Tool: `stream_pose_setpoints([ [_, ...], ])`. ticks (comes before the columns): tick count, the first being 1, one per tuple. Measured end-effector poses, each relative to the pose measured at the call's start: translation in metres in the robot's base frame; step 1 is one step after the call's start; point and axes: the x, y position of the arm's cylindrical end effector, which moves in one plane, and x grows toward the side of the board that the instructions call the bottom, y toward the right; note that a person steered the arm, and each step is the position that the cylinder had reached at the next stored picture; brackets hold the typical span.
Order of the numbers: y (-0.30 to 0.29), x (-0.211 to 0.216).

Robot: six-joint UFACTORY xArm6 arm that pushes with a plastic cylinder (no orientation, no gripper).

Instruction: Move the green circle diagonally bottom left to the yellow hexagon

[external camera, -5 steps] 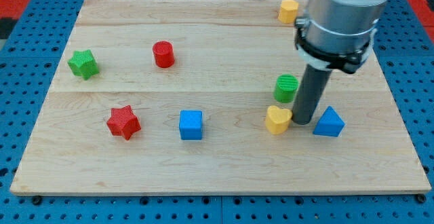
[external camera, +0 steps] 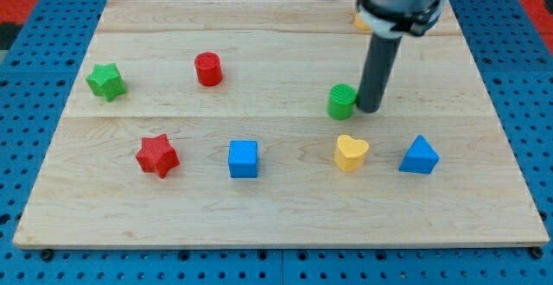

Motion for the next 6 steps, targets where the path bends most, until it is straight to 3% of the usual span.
stream_pose_setpoints([
  [2, -0.044, -0.022],
  [4, -0.078, 0.003],
  [6, -0.073, -0.072],
])
